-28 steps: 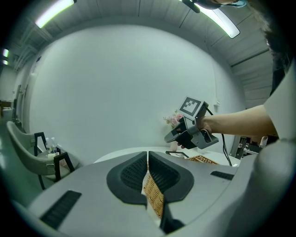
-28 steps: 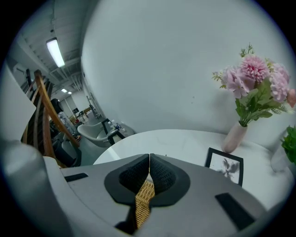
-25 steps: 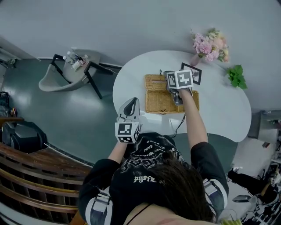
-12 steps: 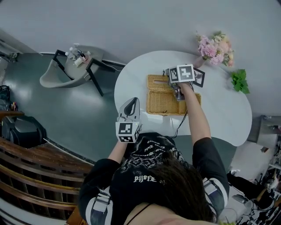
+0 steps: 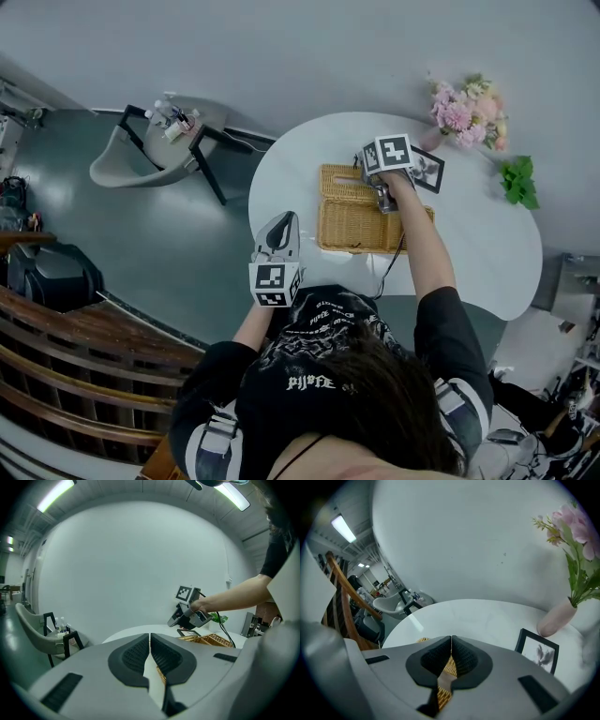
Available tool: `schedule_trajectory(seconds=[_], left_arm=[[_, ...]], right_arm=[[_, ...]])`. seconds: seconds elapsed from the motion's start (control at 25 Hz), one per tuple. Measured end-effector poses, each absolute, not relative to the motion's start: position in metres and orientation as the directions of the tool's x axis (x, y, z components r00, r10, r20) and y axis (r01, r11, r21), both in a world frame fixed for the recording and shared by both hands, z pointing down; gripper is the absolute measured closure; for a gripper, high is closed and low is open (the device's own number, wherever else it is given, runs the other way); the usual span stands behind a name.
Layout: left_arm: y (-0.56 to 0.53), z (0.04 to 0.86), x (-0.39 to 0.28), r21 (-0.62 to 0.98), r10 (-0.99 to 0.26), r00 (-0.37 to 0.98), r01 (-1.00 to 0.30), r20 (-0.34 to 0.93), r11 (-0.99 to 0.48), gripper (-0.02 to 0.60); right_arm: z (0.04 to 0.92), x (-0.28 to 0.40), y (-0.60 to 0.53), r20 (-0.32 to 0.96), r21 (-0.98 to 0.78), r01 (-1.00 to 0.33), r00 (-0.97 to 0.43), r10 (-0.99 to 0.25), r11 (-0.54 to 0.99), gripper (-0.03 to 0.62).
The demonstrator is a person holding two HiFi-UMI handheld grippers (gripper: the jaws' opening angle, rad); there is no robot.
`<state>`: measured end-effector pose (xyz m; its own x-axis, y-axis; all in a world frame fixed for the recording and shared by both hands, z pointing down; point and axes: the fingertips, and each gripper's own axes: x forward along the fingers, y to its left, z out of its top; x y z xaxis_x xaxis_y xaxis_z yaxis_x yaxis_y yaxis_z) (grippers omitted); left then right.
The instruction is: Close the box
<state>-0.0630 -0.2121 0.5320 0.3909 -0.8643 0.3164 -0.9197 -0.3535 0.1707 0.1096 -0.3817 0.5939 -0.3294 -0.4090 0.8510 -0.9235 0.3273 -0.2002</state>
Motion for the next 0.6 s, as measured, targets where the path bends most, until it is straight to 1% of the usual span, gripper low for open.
schedule_trajectory(seconds=[0.32, 0.48, 0.6], left_arm=[[-0.216, 0.535, -0.063, 0.173, -0.863, 0.381, -0.924, 0.332, -0.341, 0.552], [-0.216, 0.54, -0.065, 0.173, -0.862, 0.371, -0.928, 0.345, -0.33, 0.552], [-0.217, 0.541, -0.069, 0.171, -0.866, 0.357, -0.933, 0.349, -0.316, 0.552]], right_arm=[[0.609, 0.11, -0.394, 0.86, -0.253, -0.92, -0.355, -0.366, 0.298, 0.568], [0.619, 0.113, -0.399, 0.88, -0.233, -0.926, -0.331, -0.34, 0.298, 0.553], [0.627, 0.113, -0.402, 0.887, -0.251, -0.925, -0.337, -0.315, 0.284, 0.545]])
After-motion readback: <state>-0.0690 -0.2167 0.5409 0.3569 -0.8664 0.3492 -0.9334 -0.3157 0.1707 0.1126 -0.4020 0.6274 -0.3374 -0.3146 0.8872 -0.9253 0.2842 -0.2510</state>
